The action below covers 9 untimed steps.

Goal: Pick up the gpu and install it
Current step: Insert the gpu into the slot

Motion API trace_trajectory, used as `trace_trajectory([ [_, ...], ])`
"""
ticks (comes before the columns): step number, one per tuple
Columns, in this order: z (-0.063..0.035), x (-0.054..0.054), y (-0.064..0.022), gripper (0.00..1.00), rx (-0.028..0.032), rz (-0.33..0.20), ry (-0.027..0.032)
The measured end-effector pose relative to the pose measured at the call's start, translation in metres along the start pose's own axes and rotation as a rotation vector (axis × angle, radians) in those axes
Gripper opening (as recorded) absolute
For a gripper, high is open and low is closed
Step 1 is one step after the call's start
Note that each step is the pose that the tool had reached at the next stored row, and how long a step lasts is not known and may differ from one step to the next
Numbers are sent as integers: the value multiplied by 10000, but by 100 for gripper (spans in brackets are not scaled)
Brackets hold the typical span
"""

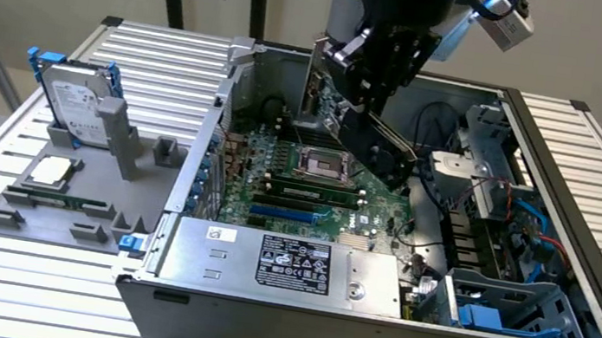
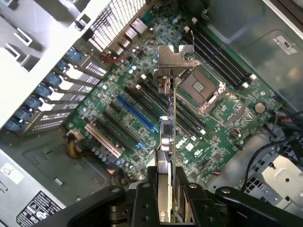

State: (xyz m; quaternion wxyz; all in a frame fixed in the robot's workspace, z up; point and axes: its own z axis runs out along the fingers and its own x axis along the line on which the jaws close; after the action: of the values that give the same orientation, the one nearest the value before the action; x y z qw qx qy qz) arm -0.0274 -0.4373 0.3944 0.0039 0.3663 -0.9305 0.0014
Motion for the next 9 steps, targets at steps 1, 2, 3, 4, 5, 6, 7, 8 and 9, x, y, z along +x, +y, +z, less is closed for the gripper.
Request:
trace_trajectory([
  [1, 5, 0, 0, 27, 1, -163, 0],
  [2, 10, 0, 0, 27, 2, -349, -1],
  [3, 15, 0, 0, 27, 4, -533, 1],
  [4, 20, 0, 0, 27, 6, -715, 0],
  [5, 26, 0, 0, 27, 7, -910, 1],
  [6, 32, 0, 0, 27, 9, -1090, 0],
  [7, 39, 0, 0, 27, 10, -1270, 0],
  [8, 44, 0, 0, 27, 12, -1449, 1],
  [9, 51, -1, 0, 27, 13, -1630, 1],
])
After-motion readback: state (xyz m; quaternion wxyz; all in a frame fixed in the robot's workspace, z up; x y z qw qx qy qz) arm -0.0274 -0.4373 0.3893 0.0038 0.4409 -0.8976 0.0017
